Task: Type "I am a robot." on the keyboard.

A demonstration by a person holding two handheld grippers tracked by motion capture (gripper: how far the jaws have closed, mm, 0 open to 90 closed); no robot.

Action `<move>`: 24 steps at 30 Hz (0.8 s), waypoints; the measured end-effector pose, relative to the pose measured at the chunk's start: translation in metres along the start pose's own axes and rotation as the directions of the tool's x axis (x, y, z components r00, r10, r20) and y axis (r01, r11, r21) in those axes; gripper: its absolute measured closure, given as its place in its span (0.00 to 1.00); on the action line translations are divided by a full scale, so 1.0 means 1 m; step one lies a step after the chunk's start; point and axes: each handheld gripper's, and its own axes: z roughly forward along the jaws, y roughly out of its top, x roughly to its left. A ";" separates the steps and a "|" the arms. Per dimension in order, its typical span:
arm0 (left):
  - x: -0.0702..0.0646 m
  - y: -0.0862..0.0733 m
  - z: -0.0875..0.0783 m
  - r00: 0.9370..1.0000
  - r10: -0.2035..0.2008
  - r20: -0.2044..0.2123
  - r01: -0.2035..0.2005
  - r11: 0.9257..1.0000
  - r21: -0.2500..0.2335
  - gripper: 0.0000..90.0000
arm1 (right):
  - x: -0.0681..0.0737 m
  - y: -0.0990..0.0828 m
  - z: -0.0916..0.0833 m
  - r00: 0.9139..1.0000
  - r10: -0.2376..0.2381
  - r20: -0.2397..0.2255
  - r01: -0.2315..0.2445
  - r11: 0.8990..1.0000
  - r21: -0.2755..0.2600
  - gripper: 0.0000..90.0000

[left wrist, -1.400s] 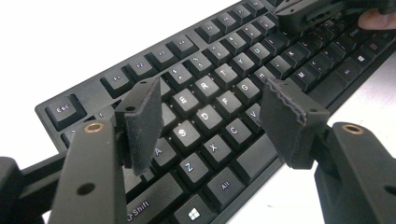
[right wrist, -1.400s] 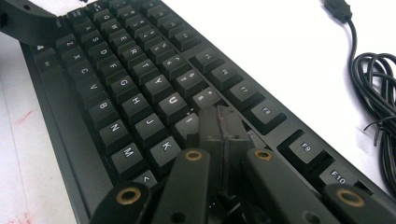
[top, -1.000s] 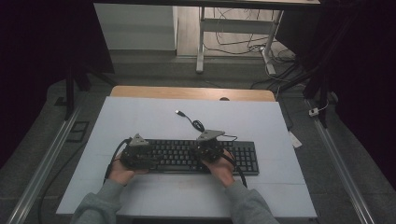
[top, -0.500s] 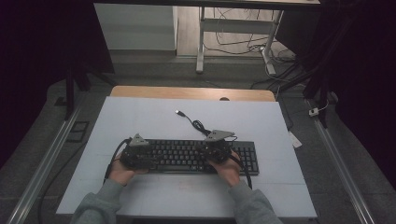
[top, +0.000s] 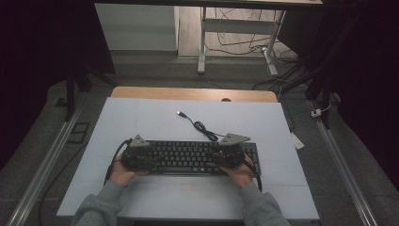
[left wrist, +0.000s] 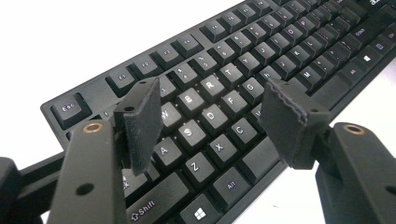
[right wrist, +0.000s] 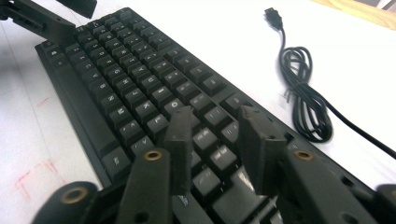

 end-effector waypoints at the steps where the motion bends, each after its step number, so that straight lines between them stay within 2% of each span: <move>1: 0.000 0.000 0.000 1.000 0.000 0.000 0.000 1.000 0.000 0.42 | 0.000 -0.002 -0.002 1.000 0.001 0.004 -0.001 1.000 -0.002 0.68; 7: 0.001 0.000 0.001 1.000 -0.001 -0.001 0.001 1.000 -0.002 0.42 | -0.004 -0.013 -0.017 1.000 0.005 0.025 -0.005 1.000 -0.003 0.62; 16: 0.003 0.000 0.002 1.000 -0.005 -0.003 0.005 1.000 -0.002 0.42 | -0.012 -0.034 -0.041 0.998 0.036 0.057 -0.035 0.999 -0.013 0.59; 24: 0.004 0.000 0.001 1.000 -0.008 -0.009 0.008 1.000 -0.004 0.42 | -0.015 -0.042 -0.049 0.997 0.034 0.072 -0.034 0.999 -0.012 0.58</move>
